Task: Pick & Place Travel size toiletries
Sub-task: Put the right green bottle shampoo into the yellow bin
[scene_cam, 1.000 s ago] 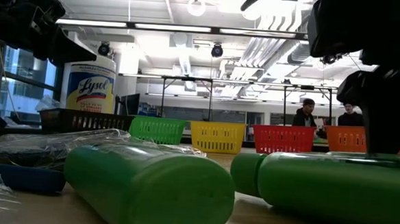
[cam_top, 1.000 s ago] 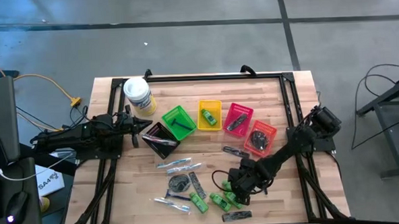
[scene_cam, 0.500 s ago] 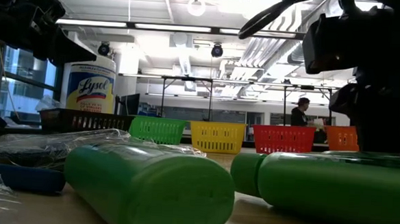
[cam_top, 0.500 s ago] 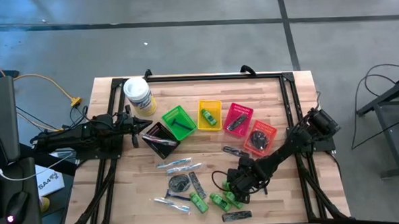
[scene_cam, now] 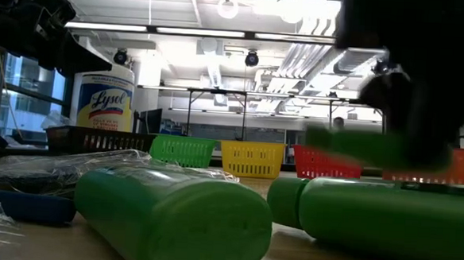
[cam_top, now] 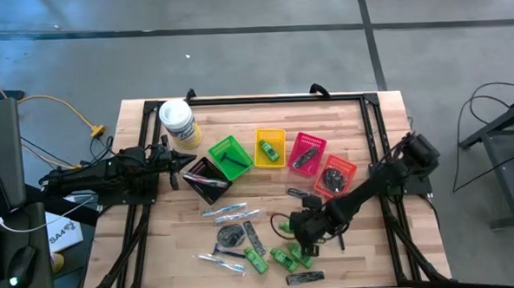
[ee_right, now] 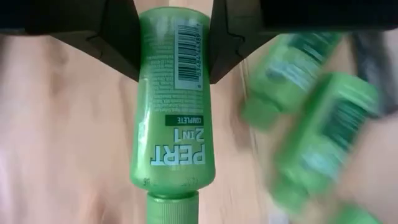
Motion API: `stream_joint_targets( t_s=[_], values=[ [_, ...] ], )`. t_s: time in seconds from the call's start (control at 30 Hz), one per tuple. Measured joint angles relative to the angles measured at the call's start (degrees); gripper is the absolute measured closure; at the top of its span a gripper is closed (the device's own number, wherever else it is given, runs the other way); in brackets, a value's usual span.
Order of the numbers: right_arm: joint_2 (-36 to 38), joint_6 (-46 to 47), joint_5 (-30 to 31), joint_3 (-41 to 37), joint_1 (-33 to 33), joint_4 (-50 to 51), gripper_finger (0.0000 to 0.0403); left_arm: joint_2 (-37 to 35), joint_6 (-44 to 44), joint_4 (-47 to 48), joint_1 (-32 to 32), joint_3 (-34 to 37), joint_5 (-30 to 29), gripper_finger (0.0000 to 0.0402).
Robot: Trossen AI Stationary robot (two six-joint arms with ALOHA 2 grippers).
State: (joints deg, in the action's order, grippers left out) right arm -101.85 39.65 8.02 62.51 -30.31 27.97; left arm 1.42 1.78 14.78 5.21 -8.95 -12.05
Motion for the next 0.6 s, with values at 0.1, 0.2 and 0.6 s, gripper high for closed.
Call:
stream_joint_targets(
  t_s=[0.1,0.2,0.6],
  values=[
    [4.28,-4.26,2.69,-0.02,1.13,0.15,0.0272,0.01,0.00,0.02,0.00,0.00,0.02,0.0402],
    [10.25,-9.62,4.82,-0.42,2.32,-1.27,0.0272,0.00,0.00,0.49,0.00,0.02,0.02,0.0402],
    [49.13,-20.39,2.42,-29.97,12.91,-30.60,0.0273,-0.01,-0.26,0.51,0.02,0.04,0.00,0.0402]
  ],
)
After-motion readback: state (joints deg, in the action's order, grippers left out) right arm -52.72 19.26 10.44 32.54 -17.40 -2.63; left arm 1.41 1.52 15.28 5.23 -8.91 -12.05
